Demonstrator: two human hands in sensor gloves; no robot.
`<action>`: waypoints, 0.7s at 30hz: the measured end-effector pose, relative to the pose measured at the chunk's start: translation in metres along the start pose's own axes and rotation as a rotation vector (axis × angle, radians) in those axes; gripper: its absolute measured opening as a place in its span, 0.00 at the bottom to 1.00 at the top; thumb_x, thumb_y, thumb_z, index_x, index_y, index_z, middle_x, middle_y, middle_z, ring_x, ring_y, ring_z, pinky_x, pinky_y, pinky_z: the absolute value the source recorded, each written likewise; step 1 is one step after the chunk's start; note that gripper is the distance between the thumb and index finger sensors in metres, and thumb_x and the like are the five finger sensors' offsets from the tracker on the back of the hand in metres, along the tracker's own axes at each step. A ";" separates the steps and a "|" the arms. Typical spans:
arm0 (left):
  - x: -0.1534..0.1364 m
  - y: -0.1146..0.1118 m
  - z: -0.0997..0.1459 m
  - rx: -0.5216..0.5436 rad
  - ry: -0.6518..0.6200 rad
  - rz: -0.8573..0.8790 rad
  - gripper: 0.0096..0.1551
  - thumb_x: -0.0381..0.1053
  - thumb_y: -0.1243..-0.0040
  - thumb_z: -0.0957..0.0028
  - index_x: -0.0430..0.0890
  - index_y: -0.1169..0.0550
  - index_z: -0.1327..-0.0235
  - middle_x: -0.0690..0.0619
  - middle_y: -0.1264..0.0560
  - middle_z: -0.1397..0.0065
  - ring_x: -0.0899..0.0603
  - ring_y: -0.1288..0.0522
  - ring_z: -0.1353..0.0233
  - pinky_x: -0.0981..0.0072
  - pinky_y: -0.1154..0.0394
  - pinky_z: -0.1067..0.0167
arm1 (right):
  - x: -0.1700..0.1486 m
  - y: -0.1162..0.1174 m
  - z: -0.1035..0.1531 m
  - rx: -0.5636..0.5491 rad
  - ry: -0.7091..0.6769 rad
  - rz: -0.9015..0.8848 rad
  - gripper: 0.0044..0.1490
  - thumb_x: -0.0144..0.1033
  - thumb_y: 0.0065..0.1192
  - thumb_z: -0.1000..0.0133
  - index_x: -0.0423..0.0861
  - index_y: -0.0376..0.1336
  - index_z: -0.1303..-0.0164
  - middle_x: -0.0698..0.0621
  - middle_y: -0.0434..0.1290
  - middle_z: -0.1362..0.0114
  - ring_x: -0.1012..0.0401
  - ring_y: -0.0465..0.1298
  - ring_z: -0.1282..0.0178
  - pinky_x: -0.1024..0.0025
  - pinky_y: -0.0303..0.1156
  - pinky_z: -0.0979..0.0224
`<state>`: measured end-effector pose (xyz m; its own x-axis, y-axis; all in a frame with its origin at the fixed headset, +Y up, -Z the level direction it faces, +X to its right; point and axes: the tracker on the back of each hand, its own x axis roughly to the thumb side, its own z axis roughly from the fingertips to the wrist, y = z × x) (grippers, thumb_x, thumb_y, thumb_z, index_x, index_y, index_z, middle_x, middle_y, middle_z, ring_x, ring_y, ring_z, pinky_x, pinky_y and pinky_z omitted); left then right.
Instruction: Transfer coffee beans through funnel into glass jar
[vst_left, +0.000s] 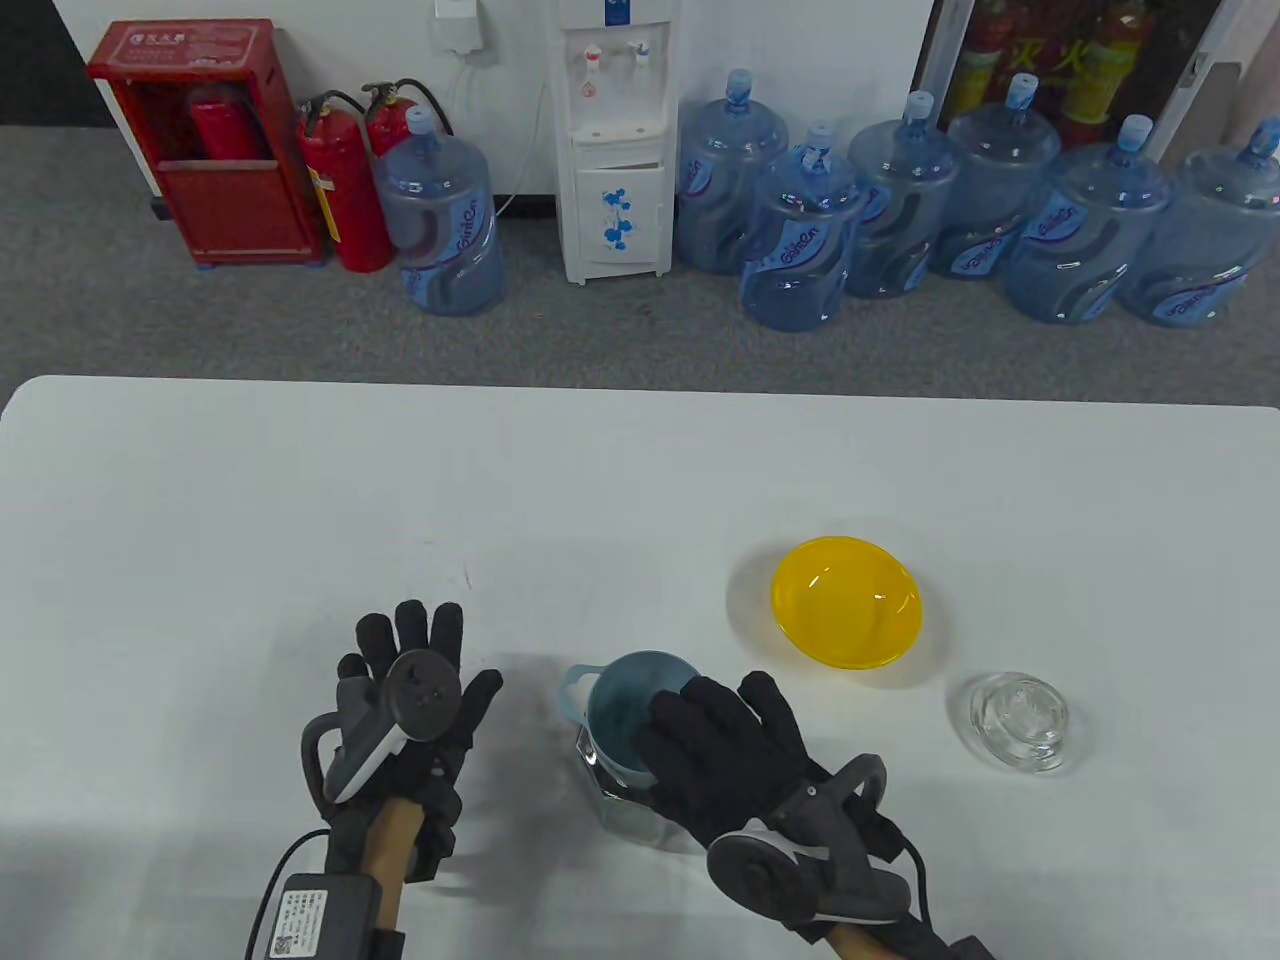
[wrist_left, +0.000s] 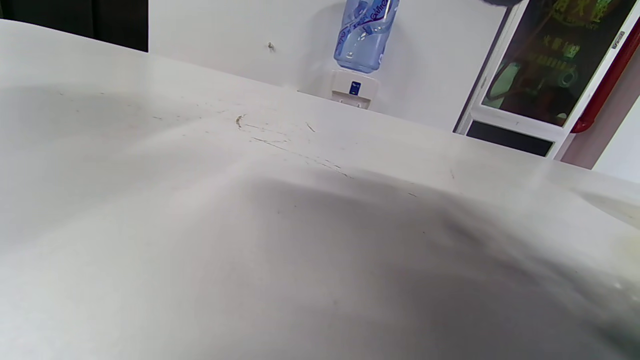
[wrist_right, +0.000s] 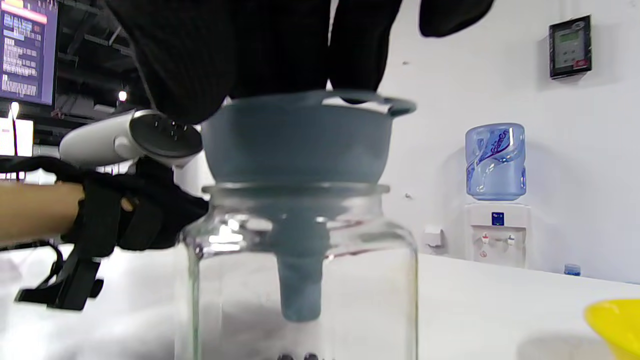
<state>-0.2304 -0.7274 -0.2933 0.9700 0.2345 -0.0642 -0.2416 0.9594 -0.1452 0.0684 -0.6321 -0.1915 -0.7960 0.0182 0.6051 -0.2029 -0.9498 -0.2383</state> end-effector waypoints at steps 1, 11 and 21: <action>0.000 0.000 0.000 -0.002 -0.001 0.002 0.44 0.70 0.61 0.39 0.57 0.56 0.14 0.47 0.64 0.12 0.32 0.71 0.17 0.35 0.63 0.25 | 0.002 0.002 -0.002 0.023 -0.005 0.007 0.32 0.50 0.67 0.36 0.56 0.65 0.20 0.52 0.64 0.12 0.50 0.63 0.11 0.34 0.47 0.13; 0.001 0.002 0.001 0.008 0.004 0.000 0.44 0.70 0.61 0.39 0.58 0.55 0.14 0.49 0.63 0.11 0.33 0.70 0.17 0.35 0.64 0.26 | -0.005 -0.011 0.000 -0.070 -0.030 -0.108 0.21 0.41 0.72 0.39 0.56 0.75 0.35 0.54 0.75 0.22 0.53 0.74 0.20 0.33 0.51 0.14; 0.000 0.001 0.000 0.004 0.018 -0.006 0.43 0.70 0.61 0.39 0.58 0.55 0.14 0.49 0.63 0.11 0.33 0.70 0.17 0.35 0.64 0.26 | -0.070 -0.058 0.008 -0.427 0.257 -0.229 0.21 0.42 0.72 0.39 0.56 0.76 0.35 0.52 0.77 0.26 0.54 0.81 0.29 0.35 0.57 0.15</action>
<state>-0.2310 -0.7266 -0.2935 0.9707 0.2260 -0.0812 -0.2357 0.9614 -0.1421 0.1405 -0.5808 -0.2141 -0.8071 0.3366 0.4850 -0.5583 -0.7022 -0.4417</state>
